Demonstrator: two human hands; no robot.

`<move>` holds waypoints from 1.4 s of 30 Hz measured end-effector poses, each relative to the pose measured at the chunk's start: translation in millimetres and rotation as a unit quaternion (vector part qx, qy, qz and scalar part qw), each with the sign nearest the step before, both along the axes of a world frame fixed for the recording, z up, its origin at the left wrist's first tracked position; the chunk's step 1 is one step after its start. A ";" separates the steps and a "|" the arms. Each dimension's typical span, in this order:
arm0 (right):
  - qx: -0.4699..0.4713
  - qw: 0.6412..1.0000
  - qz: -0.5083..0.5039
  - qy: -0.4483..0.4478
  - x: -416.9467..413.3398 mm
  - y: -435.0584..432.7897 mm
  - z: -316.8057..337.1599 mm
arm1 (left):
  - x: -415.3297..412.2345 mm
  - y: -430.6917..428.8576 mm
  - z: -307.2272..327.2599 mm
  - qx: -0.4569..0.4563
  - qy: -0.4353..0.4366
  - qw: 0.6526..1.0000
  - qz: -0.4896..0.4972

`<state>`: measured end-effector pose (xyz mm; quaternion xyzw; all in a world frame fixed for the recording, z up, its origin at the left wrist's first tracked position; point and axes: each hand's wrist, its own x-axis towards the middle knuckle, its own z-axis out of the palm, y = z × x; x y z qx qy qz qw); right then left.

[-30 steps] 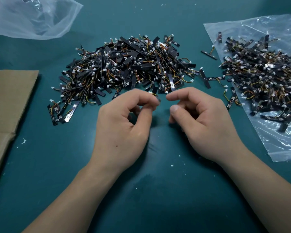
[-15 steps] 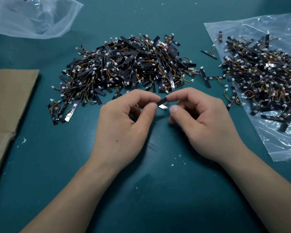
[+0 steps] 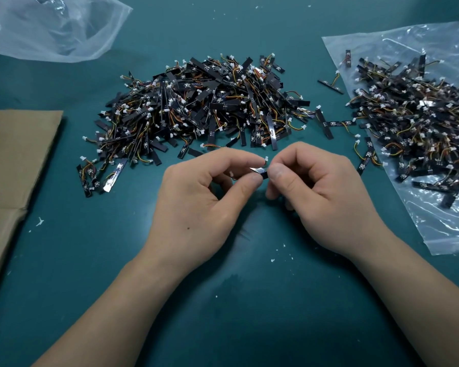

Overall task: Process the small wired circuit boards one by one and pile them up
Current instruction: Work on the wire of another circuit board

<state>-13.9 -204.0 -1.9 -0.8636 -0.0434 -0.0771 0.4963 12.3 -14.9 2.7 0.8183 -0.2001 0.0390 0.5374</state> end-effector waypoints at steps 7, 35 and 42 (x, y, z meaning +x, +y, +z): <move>0.018 0.999 0.012 -0.036 -1.2 0.9 0.8 | -2.0 -2.2 1.0 -0.005 0.025 1.000 0.001; 0.048 0.995 0.060 -0.066 -2.3 3.2 2.2 | 5.3 2.1 3.3 -0.074 0.130 0.986 -0.073; 0.043 0.996 0.045 -0.062 -1.1 3.3 0.5 | 4.1 2.5 0.7 -0.075 0.098 0.990 -0.072</move>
